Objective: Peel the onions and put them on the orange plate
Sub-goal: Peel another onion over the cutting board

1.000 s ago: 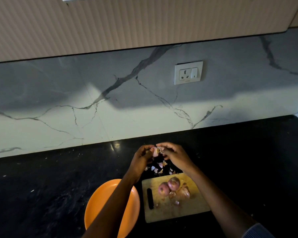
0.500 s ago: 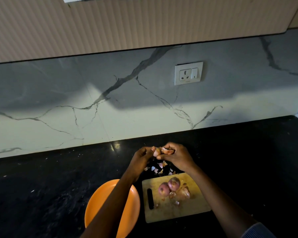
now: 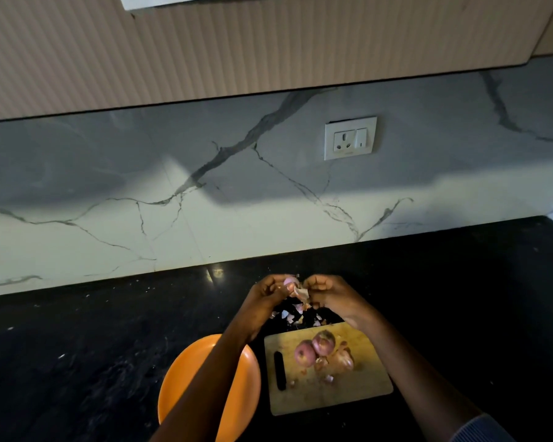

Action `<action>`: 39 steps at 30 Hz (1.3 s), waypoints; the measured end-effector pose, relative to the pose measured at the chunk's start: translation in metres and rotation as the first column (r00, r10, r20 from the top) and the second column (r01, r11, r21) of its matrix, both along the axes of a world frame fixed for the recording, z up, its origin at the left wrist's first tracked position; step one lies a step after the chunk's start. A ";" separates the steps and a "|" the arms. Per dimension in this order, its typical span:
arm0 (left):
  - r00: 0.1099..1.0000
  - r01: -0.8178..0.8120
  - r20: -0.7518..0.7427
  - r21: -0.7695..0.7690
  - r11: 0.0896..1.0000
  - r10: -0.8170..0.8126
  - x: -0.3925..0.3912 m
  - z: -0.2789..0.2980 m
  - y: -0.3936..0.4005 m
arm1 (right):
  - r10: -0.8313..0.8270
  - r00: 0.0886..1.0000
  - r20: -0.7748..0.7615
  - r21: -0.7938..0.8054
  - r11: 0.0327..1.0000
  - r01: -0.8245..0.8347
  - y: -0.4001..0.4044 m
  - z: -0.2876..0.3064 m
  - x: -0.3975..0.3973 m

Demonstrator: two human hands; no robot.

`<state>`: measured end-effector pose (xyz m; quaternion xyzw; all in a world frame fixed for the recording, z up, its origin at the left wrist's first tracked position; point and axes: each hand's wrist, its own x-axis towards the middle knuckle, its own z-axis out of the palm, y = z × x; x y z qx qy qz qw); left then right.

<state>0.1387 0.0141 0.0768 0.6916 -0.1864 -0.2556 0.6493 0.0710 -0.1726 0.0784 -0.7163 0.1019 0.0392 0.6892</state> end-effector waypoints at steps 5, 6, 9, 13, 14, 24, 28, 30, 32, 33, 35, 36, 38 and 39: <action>0.995 -0.094 0.014 -0.012 0.996 0.094 -0.002 -0.003 0.002 | 0.000 0.999 -0.048 0.018 1.000 0.001 -0.001 0.000 0.000; 0.991 -0.133 0.004 -0.023 0.991 0.133 -0.001 -0.005 0.004 | -0.022 0.999 -0.046 0.007 1.000 0.022 -0.002 0.002 0.000; 0.982 -0.185 -0.051 -0.068 0.980 0.181 0.005 -0.009 0.013 | -0.092 0.996 -0.021 -0.142 0.986 0.088 -0.008 0.001 0.001; 0.974 -0.194 -0.135 -0.099 0.976 0.180 0.006 -0.010 0.014 | -0.072 0.997 -0.021 -0.411 0.910 0.058 -0.011 -0.006 0.005; 0.976 -0.191 -0.128 -0.096 0.977 0.178 0.006 -0.010 0.012 | -0.072 0.997 -0.028 -0.464 0.884 0.050 -0.010 -0.009 0.005; 0.954 -0.206 -0.244 -0.112 0.972 0.174 -0.002 -0.021 0.000 | -0.075 0.997 -0.032 -0.611 0.790 0.039 0.001 -0.033 0.004; 0.964 -0.180 -0.220 -0.122 0.976 0.150 -0.005 -0.018 0.000 | -0.073 0.997 0.024 -0.601 0.796 0.073 0.003 -0.030 0.005; 0.963 -0.179 -0.227 -0.125 0.976 0.147 -0.005 -0.018 -0.001 | -0.057 0.994 0.093 -0.536 0.838 0.099 0.008 -0.021 0.005; 0.960 -0.181 -0.237 -0.115 0.977 0.150 -0.005 -0.018 -0.002 | -0.041 0.984 0.175 -0.475 0.872 0.121 0.013 -0.014 0.007; 0.957 -0.189 -0.243 -0.112 0.976 0.158 -0.005 -0.018 -0.003 | -0.038 0.977 0.210 -0.463 0.876 0.133 0.015 -0.013 0.008; 0.947 -0.217 -0.267 -0.116 0.969 0.180 -0.008 -0.016 -0.007 | -0.032 0.967 0.254 -0.459 0.876 0.150 0.017 -0.012 0.008; 0.943 -0.226 -0.275 -0.123 0.966 0.186 -0.009 -0.014 -0.008 | -0.027 0.964 0.266 -0.461 0.874 0.152 0.018 -0.012 0.008; 0.948 -0.217 -0.269 -0.148 0.965 0.172 -0.010 -0.011 -0.010 | -0.013 0.960 0.280 -0.475 0.867 0.150 0.017 -0.013 0.008; 0.952 -0.206 -0.260 -0.158 0.966 0.161 -0.012 -0.009 -0.010 | -0.003 0.958 0.287 -0.488 0.860 0.149 0.017 -0.014 0.008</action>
